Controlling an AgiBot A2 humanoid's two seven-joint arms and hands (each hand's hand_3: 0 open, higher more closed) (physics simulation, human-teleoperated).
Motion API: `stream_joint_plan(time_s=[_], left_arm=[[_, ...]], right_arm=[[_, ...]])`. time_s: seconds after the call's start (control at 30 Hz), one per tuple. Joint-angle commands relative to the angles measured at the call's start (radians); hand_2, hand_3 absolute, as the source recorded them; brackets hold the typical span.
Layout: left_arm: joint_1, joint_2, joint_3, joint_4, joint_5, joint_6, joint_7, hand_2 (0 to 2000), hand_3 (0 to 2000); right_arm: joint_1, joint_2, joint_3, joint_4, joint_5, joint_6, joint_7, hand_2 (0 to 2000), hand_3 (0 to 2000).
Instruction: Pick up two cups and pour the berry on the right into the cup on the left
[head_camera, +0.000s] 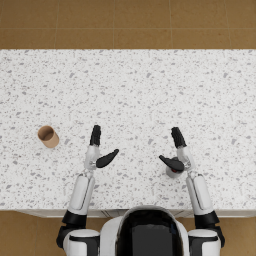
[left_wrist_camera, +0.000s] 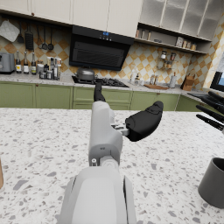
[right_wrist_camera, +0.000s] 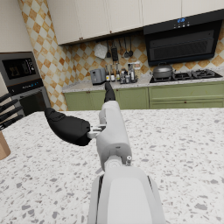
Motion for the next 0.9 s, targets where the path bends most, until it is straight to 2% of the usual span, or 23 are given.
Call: stream_joint_plan(time_s=[0.03, 0.5, 0.53, 0.6, 0.63, 0.7, 0.77, 0.9], left_arm=[[0.0, 0.0, 0.0, 0.0, 0.0, 0.0, 0.0, 0, 0], [0.0, 0.0, 0.0, 0.0, 0.0, 0.0, 0.0, 0, 0], [0.002, 0.001, 0.03, 0.016, 0.0, 0.0, 0.0, 0, 0], [-0.01, 0.001, 0.027, -0.006, 0.0, -0.049, -0.049, 0, 0], [-0.021, -0.002, 0.004, -0.018, 0.0, -0.064, -0.064, 0, 0], [-0.073, -0.016, -0.078, -0.084, 0.0, -0.082, -0.082, 0, 0], [-0.122, -0.018, -0.159, -0.125, 0.0, -0.091, -0.091, 0, 0], [-0.152, -0.006, -0.259, -0.104, 0.0, -0.098, -0.098, 0, 0]], right_arm=[[0.0, 0.0, 0.0, 0.0, 0.0, 0.0, 0.0, 0, 0], [0.0, 0.0, 0.0, 0.0, 0.0, 0.0, 0.0, 0, 0], [0.0, 0.0, 0.0, 0.0, 0.0, 0.0, 0.0, 0, 0], [0.002, -0.001, 0.03, -0.016, 0.0, 0.0, 0.0, 0, 0], [-0.013, 0.004, 0.008, 0.01, 0.0, -0.028, 0.029, 0, 0], [-0.106, 0.044, -0.043, 0.125, 0.0, -0.063, 0.064, 0, 0], [-0.153, 0.051, -0.114, 0.156, 0.0, -0.081, 0.082, 0, 0], [-0.208, 0.055, -0.148, 0.168, 0.0, -0.095, 0.096, 0, 0]])
